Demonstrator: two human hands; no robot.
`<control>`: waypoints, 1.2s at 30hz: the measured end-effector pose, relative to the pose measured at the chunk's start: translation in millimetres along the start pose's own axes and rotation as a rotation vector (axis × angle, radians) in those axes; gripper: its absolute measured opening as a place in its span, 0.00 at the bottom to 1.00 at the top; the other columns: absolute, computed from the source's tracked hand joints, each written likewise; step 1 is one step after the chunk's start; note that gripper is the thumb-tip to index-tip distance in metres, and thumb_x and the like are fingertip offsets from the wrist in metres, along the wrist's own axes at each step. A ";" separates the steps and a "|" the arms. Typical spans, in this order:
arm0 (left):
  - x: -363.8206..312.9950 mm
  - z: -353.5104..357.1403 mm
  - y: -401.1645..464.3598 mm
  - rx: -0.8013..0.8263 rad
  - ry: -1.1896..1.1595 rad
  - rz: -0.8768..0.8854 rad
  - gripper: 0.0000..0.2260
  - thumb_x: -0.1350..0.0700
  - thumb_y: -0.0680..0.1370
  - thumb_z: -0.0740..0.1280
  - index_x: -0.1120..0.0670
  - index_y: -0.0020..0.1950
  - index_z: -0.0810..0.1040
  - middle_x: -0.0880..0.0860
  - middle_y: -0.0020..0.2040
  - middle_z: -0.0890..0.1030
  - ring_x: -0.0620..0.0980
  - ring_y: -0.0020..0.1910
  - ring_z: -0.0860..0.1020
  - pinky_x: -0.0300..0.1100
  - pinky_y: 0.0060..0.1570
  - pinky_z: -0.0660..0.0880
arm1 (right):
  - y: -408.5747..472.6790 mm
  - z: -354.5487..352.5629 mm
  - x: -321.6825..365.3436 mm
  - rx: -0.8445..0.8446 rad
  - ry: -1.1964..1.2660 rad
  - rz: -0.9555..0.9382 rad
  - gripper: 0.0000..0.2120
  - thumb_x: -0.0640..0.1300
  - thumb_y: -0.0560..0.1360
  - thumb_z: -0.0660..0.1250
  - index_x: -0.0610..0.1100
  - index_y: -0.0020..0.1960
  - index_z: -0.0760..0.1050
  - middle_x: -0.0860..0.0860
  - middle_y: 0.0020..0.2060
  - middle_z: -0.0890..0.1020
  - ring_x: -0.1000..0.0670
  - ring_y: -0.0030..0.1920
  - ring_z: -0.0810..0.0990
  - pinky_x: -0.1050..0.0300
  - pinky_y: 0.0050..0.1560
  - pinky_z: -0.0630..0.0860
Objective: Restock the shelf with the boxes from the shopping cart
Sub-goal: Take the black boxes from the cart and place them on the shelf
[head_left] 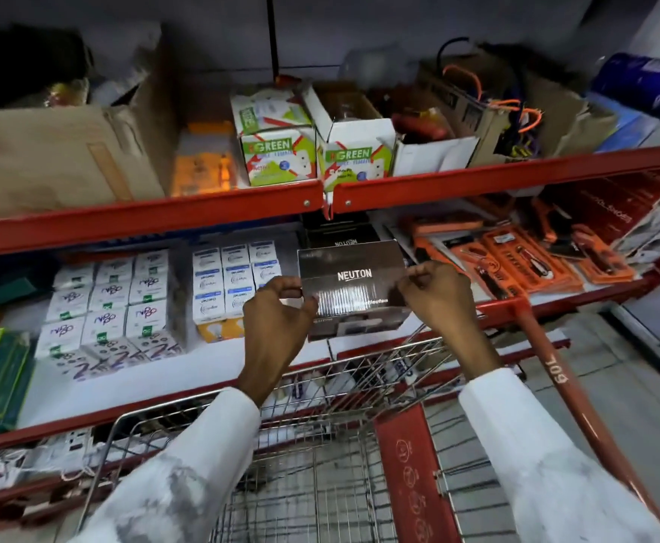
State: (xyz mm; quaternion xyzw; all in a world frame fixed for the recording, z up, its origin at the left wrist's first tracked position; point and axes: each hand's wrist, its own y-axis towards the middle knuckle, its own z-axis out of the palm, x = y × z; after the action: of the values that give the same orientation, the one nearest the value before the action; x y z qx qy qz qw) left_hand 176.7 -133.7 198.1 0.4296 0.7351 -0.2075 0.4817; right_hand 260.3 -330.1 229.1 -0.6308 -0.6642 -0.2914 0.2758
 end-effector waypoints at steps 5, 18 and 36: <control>9.1 35.3 20.0 0.050 0.011 -0.083 0.09 0.57 0.72 0.74 0.48 0.48 0.77 0.45 0.40 0.81 0.51 0.37 0.84 0.55 0.44 0.83 | 37.8 8.0 -14.1 0.076 -0.066 0.059 0.07 0.46 0.72 0.68 0.45 0.47 0.82 0.48 0.39 0.84 0.48 0.40 0.80 0.62 0.42 0.70; 43.5 97.7 30.0 0.083 0.113 -0.181 0.11 0.61 0.74 0.72 0.58 0.56 0.79 0.57 0.53 0.85 0.55 0.44 0.84 0.49 0.46 0.83 | 90.3 49.7 -69.8 0.285 -0.186 0.118 0.14 0.50 0.70 0.67 0.38 0.39 0.82 0.42 0.37 0.85 0.43 0.42 0.84 0.60 0.40 0.75; 56.2 111.0 24.7 0.082 -0.031 -0.283 0.16 0.54 0.75 0.72 0.55 0.62 0.79 0.54 0.59 0.83 0.54 0.56 0.82 0.55 0.56 0.80 | 86.6 49.4 -90.1 0.314 -0.017 0.088 0.09 0.42 0.73 0.69 0.40 0.51 0.83 0.44 0.48 0.86 0.47 0.45 0.81 0.62 0.49 0.71</control>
State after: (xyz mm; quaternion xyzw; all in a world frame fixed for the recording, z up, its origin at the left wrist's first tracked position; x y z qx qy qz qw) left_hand 246.7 -175.7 101.1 0.3378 0.7716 -0.3098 0.4409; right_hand 351.5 -351.8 132.9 -0.6109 -0.6755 -0.1665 0.3779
